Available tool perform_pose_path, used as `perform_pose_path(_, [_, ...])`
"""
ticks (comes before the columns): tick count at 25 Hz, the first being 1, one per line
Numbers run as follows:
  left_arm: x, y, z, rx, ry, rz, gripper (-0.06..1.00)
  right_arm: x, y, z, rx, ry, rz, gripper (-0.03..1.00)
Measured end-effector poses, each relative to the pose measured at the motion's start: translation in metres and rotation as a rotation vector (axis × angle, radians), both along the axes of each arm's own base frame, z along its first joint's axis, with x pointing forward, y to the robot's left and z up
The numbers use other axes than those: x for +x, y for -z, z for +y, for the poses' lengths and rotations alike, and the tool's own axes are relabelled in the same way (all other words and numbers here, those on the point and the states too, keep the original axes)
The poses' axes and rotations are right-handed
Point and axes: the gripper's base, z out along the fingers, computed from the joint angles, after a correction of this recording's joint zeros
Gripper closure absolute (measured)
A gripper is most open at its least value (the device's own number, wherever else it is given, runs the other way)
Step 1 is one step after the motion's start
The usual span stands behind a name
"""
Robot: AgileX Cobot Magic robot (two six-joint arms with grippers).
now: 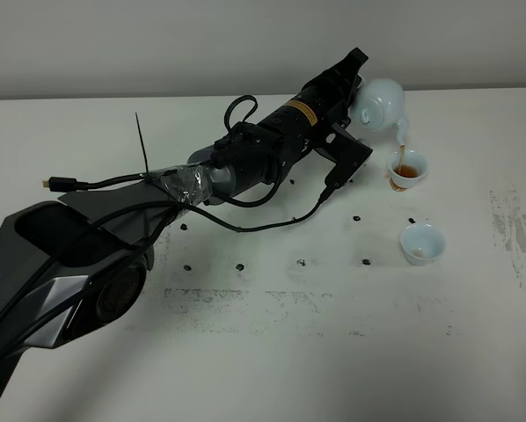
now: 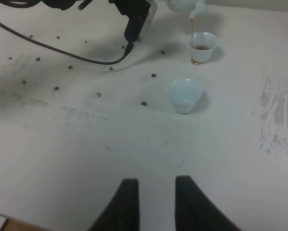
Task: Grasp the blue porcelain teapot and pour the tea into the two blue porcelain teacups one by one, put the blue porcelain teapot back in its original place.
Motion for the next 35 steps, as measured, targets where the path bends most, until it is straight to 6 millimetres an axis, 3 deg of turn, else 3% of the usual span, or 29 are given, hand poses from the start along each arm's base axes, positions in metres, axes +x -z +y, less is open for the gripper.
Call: perform_pose_path(35, [0.0,0.0,0.0,0.005,0.001,-0.003,0.86,0.0,0.0,0.0,0.0,0.0,0.0,0.75])
